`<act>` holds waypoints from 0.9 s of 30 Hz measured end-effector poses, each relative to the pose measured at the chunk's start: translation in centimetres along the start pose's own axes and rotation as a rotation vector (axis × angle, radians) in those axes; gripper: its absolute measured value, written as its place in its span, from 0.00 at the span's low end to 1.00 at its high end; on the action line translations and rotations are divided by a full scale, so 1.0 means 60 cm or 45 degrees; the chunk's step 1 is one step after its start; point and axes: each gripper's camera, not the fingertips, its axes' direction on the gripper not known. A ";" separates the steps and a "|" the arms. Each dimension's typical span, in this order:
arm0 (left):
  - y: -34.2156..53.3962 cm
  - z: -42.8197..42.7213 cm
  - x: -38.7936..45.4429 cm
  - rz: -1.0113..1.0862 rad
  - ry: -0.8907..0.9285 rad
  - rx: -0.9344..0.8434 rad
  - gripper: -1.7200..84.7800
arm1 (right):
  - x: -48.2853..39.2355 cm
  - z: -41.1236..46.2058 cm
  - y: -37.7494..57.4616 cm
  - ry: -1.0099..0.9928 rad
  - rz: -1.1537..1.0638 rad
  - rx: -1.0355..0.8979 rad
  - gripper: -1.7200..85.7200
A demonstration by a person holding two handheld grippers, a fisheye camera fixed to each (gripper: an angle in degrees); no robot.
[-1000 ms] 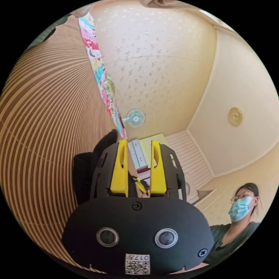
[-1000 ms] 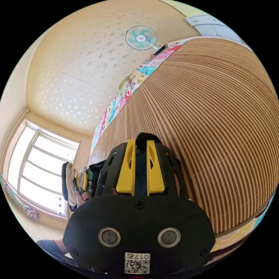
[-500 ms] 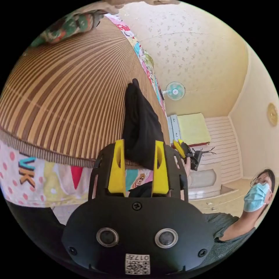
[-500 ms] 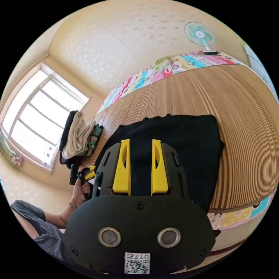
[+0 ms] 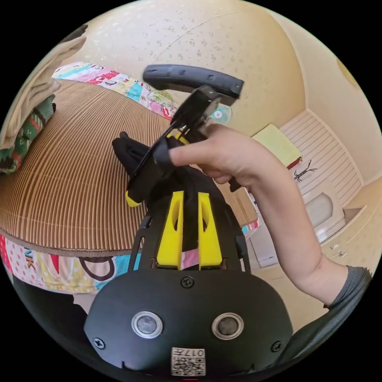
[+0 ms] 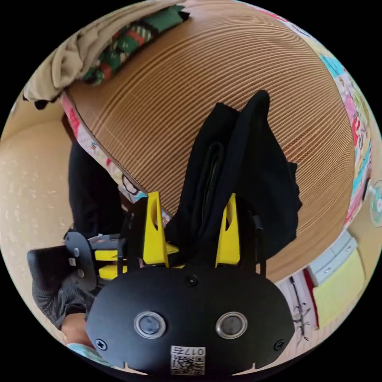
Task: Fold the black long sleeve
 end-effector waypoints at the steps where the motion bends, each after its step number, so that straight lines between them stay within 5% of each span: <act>1: 0.002 -0.002 0.001 0.011 0.017 0.009 0.09 | 0.006 0.003 0.018 0.056 -0.021 0.031 0.15; 5: 0.034 -0.033 -0.025 0.084 0.340 0.130 0.10 | 0.119 -0.013 0.178 -0.314 -0.015 0.448 0.11; 8: 0.050 -0.004 -0.054 0.022 0.297 0.002 0.16 | 0.254 0.053 0.379 -0.669 0.054 0.883 0.11; 10: 0.054 0.024 -0.074 -0.048 0.307 -0.065 0.21 | 0.342 0.166 0.527 -0.863 0.136 1.159 0.11; 15: 0.032 0.143 -0.087 -0.149 0.583 -0.175 0.26 | 0.434 0.452 0.735 -1.173 0.566 1.416 0.15; 19: 0.009 0.247 -0.048 -0.137 0.614 -0.344 0.27 | 0.381 0.648 0.847 -1.296 0.933 1.479 0.20; 27: 0.015 0.381 -0.011 -0.283 0.637 -0.668 0.17 | 0.176 0.797 0.864 -1.790 0.972 1.702 0.27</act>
